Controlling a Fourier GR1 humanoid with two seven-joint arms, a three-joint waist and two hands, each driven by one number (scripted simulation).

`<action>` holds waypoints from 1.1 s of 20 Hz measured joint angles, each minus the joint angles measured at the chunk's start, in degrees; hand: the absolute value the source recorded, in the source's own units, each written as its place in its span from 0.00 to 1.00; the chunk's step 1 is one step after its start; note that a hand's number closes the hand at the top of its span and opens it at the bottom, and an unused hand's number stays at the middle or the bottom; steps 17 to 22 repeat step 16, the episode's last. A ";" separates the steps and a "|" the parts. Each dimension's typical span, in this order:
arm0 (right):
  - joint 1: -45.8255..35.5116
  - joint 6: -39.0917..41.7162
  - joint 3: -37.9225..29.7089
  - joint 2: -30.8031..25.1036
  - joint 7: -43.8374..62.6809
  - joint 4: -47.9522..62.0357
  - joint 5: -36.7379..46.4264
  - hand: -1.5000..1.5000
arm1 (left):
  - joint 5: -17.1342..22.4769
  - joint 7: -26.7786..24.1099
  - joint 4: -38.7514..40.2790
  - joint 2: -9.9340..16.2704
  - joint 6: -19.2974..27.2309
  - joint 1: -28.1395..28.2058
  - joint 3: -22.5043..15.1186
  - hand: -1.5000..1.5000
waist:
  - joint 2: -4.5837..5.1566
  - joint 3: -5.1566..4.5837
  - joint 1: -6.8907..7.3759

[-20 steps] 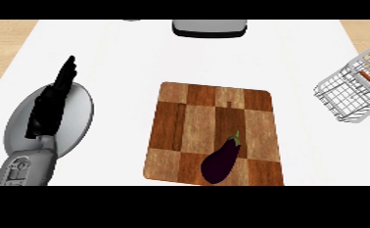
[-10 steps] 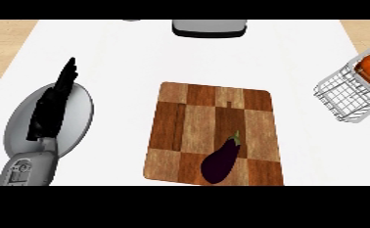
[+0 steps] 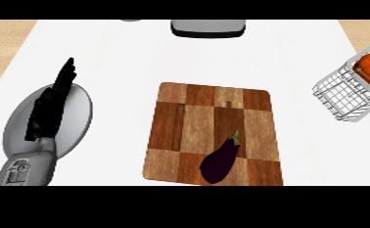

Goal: Pick the squash from the cutting board and place it in the tiered basket

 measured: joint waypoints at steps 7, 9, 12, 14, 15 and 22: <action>-2.29 7.04 -3.27 -9.91 4.27 9.66 -1.64 0.00 | -0.27 -0.19 -0.21 -0.52 0.08 -0.11 -0.29 0.50 | 0.38 0.08 0.53; -1.04 8.27 -3.54 -12.73 4.24 11.72 -1.64 0.00 | 0.16 0.01 -0.96 -0.09 -0.41 0.05 0.05 0.50 | 0.45 0.14 0.62; 0.15 9.14 -4.05 -15.07 4.12 14.12 -2.04 0.00 | 0.00 -0.31 -0.51 -0.35 -0.29 0.00 -0.08 0.50 | 0.66 0.26 0.75; 1.29 9.37 -4.54 -16.03 3.29 15.13 -2.61 0.00 | -0.16 -0.59 -0.37 -0.46 -0.10 0.04 -0.10 0.50 | 0.77 0.38 0.62; 1.96 9.49 -4.82 -16.45 2.87 15.60 -2.96 0.00 | -0.08 -1.09 -0.24 -0.25 -0.30 0.45 0.04 0.50 | 0.78 0.41 0.56; 2.22 9.67 -5.19 -16.84 2.80 16.00 -3.42 0.00 | -0.05 -1.39 -0.28 -0.37 -0.26 0.60 0.01 0.50 | 0.80 0.46 0.59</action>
